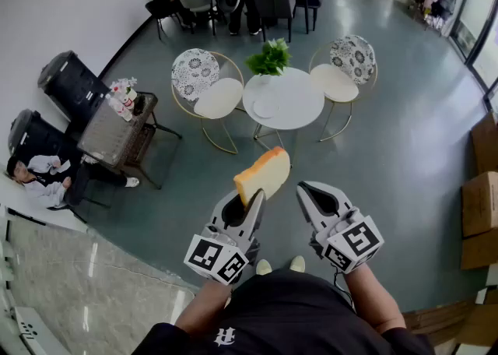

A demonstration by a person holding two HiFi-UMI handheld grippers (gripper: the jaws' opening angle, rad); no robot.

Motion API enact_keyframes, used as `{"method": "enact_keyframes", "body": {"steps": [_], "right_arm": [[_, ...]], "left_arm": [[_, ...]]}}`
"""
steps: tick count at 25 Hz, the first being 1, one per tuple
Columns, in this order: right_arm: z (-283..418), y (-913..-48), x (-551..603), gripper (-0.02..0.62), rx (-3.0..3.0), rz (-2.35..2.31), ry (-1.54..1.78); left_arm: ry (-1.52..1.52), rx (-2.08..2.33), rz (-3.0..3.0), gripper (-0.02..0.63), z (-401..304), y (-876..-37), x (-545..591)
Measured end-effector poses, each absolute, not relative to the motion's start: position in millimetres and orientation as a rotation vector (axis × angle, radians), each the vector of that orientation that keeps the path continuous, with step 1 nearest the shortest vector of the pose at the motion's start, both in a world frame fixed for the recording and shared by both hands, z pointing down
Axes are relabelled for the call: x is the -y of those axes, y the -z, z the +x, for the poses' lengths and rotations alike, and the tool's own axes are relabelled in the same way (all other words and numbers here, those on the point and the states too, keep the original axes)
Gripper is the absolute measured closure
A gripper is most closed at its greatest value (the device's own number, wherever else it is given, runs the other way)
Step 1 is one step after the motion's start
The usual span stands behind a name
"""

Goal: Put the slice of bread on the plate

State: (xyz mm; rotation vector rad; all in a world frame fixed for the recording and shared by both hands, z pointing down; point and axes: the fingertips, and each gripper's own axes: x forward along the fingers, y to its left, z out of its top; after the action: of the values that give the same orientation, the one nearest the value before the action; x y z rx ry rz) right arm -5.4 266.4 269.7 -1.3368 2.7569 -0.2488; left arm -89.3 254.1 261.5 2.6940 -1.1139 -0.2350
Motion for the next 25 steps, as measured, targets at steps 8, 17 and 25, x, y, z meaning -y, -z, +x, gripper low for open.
{"method": "enact_keyframes", "body": {"steps": [8, 17, 25], "right_arm": [[-6.4, -261.7, -271.5, 0.591, -2.753, -1.317, 0.217], [-0.3, -266.5, -270.9, 0.591, -2.733, -1.318, 0.248], [9.3, -267.7, -260.1, 0.59, -2.744, -1.319, 0.22]], "left_arm": [[0.232, 1.119, 2.691, 0.517, -90.7, -260.5, -256.0], [0.222, 1.126, 2.69, 0.517, -85.8, -262.7, -252.2], [0.211, 1.145, 2.705, 0.517, -76.3, -266.0, -241.2]]}}
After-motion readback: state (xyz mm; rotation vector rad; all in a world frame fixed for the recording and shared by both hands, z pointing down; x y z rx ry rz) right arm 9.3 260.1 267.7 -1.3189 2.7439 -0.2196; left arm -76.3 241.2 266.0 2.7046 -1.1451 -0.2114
